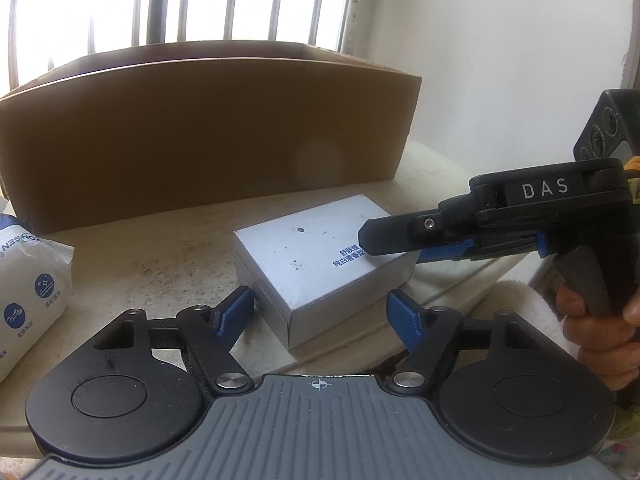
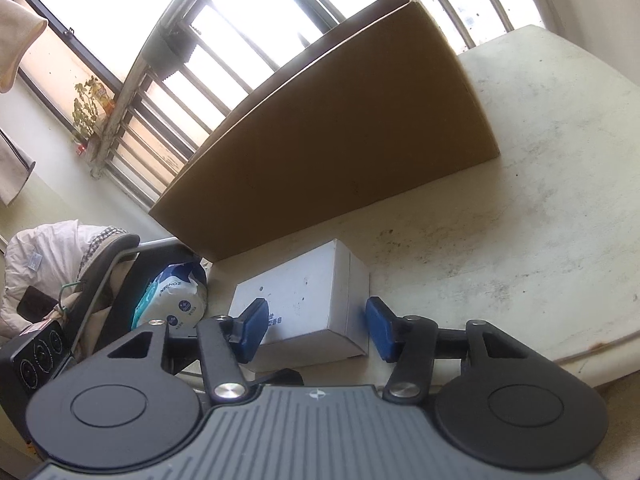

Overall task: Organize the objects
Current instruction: 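Close the right gripper around the small white box, then lift the white box off the table with the right gripper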

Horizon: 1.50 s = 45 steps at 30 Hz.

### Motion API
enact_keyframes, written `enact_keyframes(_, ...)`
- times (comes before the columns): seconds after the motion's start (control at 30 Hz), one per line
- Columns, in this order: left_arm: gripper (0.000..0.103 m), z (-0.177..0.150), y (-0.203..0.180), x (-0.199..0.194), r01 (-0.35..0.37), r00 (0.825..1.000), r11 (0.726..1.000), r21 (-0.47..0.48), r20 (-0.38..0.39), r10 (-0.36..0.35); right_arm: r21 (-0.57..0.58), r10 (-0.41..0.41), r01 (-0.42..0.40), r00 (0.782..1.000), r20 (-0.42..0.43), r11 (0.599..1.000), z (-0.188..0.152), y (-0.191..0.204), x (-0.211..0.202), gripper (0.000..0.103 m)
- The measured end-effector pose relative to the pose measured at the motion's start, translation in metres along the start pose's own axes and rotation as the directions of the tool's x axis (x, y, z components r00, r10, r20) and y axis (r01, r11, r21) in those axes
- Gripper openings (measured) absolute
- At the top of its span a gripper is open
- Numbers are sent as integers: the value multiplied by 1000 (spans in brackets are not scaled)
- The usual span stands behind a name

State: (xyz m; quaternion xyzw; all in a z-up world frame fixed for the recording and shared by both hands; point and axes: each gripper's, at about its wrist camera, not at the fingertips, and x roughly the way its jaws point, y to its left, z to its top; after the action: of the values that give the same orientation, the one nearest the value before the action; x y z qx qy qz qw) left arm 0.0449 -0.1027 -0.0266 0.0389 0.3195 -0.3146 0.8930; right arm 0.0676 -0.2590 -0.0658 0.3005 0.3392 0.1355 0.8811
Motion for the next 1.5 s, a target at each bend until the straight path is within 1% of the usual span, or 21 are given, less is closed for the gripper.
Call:
enact_keyframes(0.17,67,0,0,-6,9,1000,1000,-15,-2,-9,-16,-13,13,1000,-6,1000,-5,4,-5,55)
enact_keyframes(0.37,67,-7,-4,-17,37,999,999,-21,-5,-37,-35,-17,17,1000,-13,999,-13,7,-14,55)
enact_keyframes(0.53,66,-8,-7,-17,19,1000,1000,0,-3,-19,-51,-25,25,1000,1,998,-14,9,-17,55)
enact_keyframes(0.63,67,-6,-5,-16,-7,1000,1000,4,-9,7,-45,-30,31,1000,9,999,-13,8,-20,55)
enact_keyframes(0.7,70,-7,-3,-13,-13,1000,1000,5,-19,13,-44,-26,26,1000,0,999,-14,8,-19,55)
enact_keyframes(0.87,70,-8,-8,-10,-30,999,999,31,-17,30,-51,-23,23,1000,-2,998,-16,9,-16,57)
enact_keyframes(0.93,68,-8,-10,-9,-26,1000,999,33,-13,26,-55,-21,21,1000,1,998,-16,10,-15,57)
enact_keyframes(1.07,68,-7,-12,-10,-35,999,999,40,-9,35,-70,-26,27,1000,5,997,-17,14,-16,57)
enact_keyframes(1.3,68,-7,-8,-13,-55,998,998,39,-12,56,-65,-6,6,1000,-5,998,-18,17,-10,57)
enact_keyframes(1.5,70,-5,-7,-11,-52,998,998,34,-17,52,-56,1,-2,1000,-8,998,-17,16,-10,57)
